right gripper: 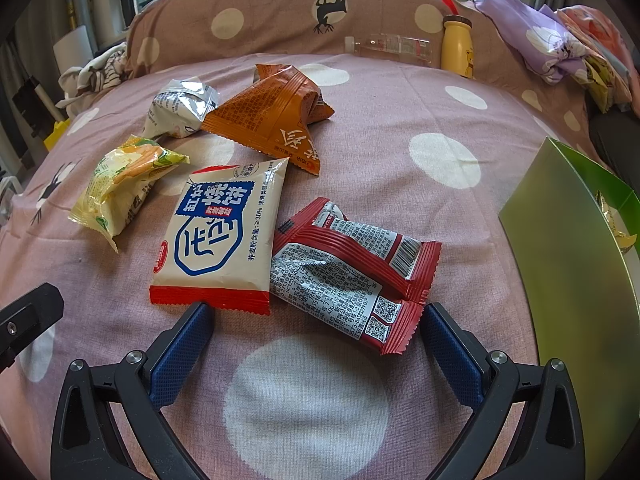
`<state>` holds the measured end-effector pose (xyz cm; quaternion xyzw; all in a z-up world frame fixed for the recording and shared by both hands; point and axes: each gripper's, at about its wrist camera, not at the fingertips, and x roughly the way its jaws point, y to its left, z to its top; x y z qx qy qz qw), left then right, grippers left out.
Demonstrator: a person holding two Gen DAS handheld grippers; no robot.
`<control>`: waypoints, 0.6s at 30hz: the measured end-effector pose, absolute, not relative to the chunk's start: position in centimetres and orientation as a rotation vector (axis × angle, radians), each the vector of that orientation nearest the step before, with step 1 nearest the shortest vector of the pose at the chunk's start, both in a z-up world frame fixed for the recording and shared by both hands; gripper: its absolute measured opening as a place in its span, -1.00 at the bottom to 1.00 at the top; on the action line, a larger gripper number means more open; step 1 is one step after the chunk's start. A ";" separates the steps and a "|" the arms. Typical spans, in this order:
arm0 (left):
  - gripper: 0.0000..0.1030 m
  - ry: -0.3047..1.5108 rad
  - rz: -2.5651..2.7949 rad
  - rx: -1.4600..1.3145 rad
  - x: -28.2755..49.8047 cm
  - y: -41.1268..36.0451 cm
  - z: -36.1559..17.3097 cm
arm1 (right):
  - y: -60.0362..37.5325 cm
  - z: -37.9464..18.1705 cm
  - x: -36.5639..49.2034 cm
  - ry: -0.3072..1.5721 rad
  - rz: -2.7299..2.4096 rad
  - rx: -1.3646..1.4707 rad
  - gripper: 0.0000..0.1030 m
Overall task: Organize snacks
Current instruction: 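Move the right gripper back over the snack pile and hover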
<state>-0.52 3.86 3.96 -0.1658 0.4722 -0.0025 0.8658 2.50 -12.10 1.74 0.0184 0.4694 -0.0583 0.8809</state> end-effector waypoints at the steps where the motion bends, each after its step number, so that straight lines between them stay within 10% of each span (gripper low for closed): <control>1: 0.68 0.990 -0.006 -0.346 -0.5 3.8 3.9 | -12.2 1.7 2.5 0.978 -0.121 0.038 0.99; 18: 0.68 0.972 -0.060 -0.367 -0.6 3.5 4.5 | -12.1 1.7 2.5 0.978 -0.121 0.038 0.99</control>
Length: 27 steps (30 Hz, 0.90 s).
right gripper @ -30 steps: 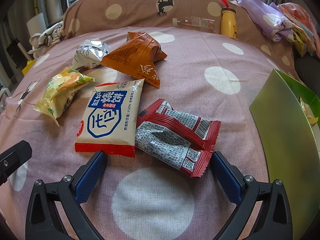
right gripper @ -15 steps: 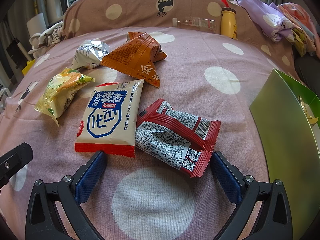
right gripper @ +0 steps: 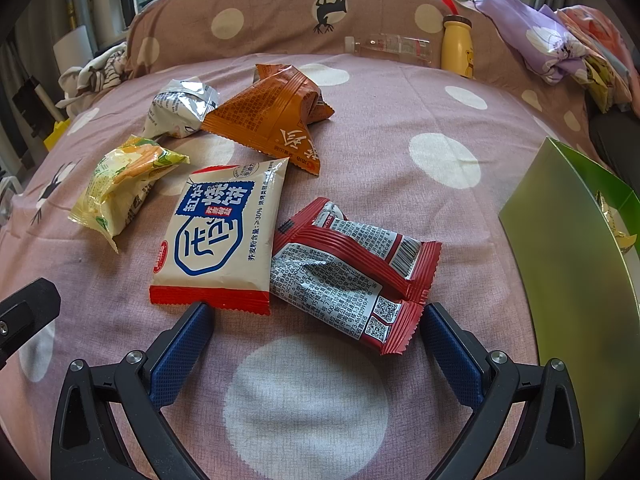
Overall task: Organize snacks
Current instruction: 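Move the right gripper back over the snack pile and hover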
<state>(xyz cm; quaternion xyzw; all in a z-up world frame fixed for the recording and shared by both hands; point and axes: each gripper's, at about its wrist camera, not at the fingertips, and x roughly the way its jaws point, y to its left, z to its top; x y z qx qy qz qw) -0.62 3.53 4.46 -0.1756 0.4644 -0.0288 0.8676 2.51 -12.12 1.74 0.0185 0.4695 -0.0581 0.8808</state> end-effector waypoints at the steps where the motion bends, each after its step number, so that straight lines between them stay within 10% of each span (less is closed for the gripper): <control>1: 0.68 0.974 -0.072 -0.368 -0.6 3.5 4.5 | -12.1 1.7 2.5 0.978 -0.121 0.038 0.99; 27: 0.68 0.888 -0.088 -0.392 -0.4 5.3 6.3 | -13.4 3.2 1.7 1.021 -0.057 0.163 0.99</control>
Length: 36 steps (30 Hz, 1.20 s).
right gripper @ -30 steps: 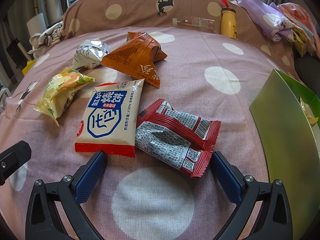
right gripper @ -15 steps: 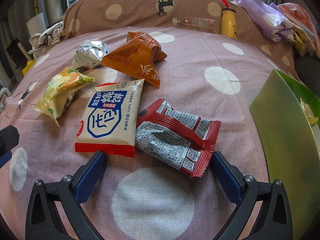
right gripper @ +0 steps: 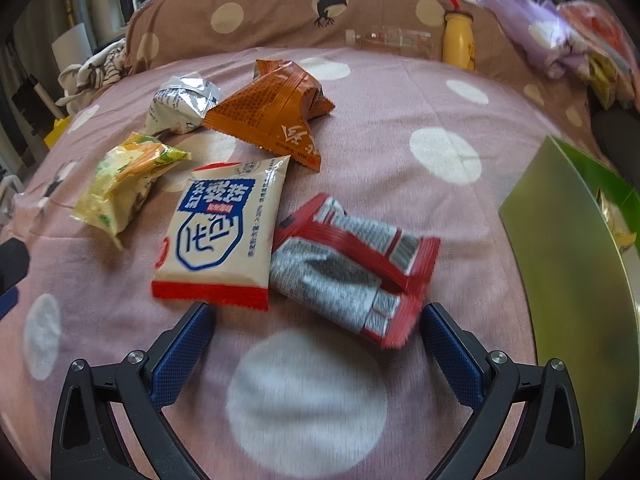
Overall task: Organize snacks
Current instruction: 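Move the right gripper back over the snack pile and hover, then grasp the white-and-blue biscuit bag with the right gripper and lift it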
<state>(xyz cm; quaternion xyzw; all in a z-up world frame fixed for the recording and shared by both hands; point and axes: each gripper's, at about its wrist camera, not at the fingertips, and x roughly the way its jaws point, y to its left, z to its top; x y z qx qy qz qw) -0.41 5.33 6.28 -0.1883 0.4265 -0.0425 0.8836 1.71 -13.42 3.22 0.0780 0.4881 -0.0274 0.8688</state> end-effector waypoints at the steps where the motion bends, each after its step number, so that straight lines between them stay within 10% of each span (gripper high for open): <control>1: 0.68 0.882 -0.092 -0.395 -0.5 5.4 6.4 | -14.1 4.0 1.3 1.004 -0.040 0.214 0.99; 12: 0.66 0.881 -0.229 -0.367 -0.5 2.8 7.2 | -18.7 15.0 -0.6 0.764 0.007 0.426 0.99; 24: 0.43 0.960 -0.373 -0.329 -0.2 -1.4 5.5 | -19.8 9.5 0.5 0.885 0.096 0.533 0.39; 36: 0.26 1.022 -0.368 -0.381 2.6 -2.3 4.0 | -18.4 7.0 3.7 0.948 0.220 0.633 0.36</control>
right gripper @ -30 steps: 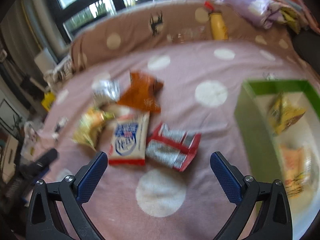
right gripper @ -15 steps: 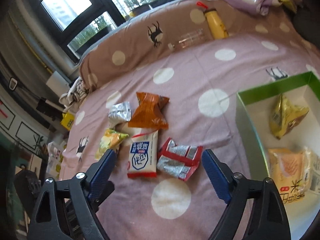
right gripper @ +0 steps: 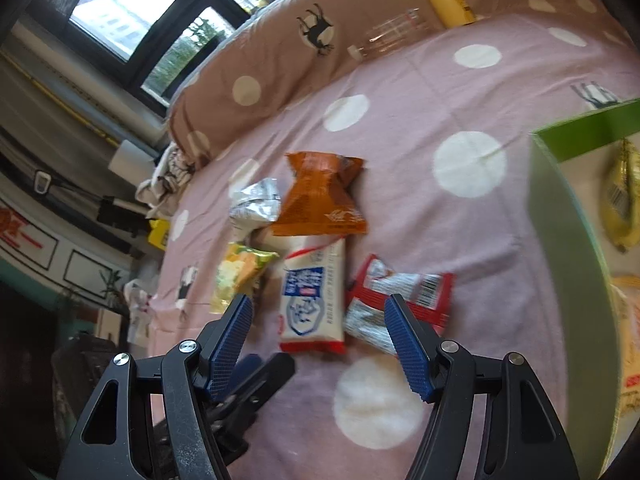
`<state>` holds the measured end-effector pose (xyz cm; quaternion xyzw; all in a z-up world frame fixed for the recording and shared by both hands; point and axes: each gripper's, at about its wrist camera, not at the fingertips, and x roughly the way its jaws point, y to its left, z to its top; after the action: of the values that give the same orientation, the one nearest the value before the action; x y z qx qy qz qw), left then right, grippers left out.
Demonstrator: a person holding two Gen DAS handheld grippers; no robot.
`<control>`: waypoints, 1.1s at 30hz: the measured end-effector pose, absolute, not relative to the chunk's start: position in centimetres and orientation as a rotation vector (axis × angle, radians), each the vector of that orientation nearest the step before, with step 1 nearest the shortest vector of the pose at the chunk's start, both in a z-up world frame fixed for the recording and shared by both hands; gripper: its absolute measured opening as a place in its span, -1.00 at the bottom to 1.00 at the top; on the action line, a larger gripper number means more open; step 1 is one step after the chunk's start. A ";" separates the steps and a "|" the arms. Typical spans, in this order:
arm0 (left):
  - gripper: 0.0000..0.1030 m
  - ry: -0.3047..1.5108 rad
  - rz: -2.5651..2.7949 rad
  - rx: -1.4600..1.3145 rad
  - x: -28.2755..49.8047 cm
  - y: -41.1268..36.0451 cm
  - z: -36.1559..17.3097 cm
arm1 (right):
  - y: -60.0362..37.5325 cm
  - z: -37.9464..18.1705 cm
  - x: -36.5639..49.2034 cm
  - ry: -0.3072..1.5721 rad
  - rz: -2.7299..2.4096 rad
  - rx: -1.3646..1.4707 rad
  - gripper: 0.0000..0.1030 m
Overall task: Organize snacks
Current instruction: 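Grasp the white-and-blue biscuit bag with the right gripper and lift it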
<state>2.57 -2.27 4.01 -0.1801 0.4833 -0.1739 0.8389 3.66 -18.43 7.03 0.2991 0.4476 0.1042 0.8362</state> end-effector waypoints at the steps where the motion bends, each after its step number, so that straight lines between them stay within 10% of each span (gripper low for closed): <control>1: 0.26 1.026 -0.364 -0.382 3.0 -2.3 3.9 | -17.8 6.7 4.3 0.960 0.241 0.631 0.34; 13: -0.34 1.045 -0.363 -0.284 6.1 -2.9 2.7 | -14.8 2.7 8.3 1.070 0.262 0.561 0.13; 33: -0.44 0.801 -0.478 -0.199 -0.6 -6.6 11.4 | -18.6 12.1 -0.4 0.769 0.168 0.604 0.08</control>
<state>-0.56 -6.64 11.45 -0.0959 0.3853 -0.2302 0.8885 -0.37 -18.65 12.07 0.2897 0.3690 0.0804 0.8794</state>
